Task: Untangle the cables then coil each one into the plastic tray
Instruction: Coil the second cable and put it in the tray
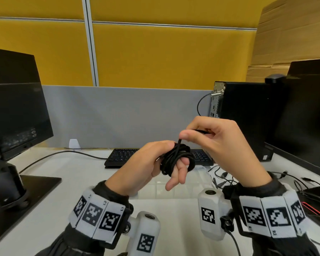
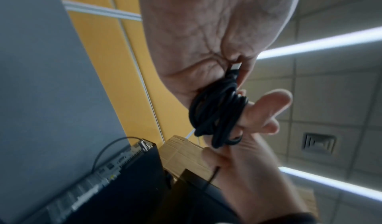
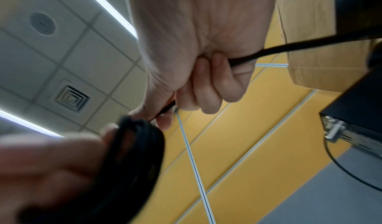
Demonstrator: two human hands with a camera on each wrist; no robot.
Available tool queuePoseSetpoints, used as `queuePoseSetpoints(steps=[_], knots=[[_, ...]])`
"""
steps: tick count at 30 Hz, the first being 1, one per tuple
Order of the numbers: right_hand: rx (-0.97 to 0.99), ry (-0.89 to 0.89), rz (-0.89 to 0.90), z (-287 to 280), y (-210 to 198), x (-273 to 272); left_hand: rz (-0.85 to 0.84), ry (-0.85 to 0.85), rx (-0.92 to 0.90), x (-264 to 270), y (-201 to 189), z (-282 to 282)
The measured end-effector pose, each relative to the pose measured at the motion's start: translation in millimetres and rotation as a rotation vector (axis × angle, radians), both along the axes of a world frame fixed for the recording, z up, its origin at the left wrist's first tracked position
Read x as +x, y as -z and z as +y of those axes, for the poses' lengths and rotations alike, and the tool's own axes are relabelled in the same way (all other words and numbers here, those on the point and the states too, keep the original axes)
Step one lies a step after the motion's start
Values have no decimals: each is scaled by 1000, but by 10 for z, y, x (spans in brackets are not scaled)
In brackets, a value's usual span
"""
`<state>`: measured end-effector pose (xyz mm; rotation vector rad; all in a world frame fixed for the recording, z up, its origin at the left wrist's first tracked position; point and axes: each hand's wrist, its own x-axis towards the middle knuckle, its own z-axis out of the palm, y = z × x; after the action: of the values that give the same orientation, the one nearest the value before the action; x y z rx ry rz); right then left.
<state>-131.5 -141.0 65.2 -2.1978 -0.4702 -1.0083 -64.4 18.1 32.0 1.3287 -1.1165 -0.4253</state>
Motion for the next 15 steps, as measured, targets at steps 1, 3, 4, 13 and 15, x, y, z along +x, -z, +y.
queuePoseSetpoints(steps=[1, 3, 4, 13, 15], knots=[[20, 1, -2, -19, 23, 29, 39, 32, -15, -14, -5, -1], [30, 33, 10, -66, 78, 98, 109, 81, -52, -41, -24, 4], [28, 52, 22, -95, 104, 132, 148, 99, -74, -57, -42, 11], [-6, 86, 50, -381, 170, 181, 397, -111, -426, 14, -271, 259], [-82, 94, 129, -527, 188, 179, 455, -165, -535, 135, -308, 393]])
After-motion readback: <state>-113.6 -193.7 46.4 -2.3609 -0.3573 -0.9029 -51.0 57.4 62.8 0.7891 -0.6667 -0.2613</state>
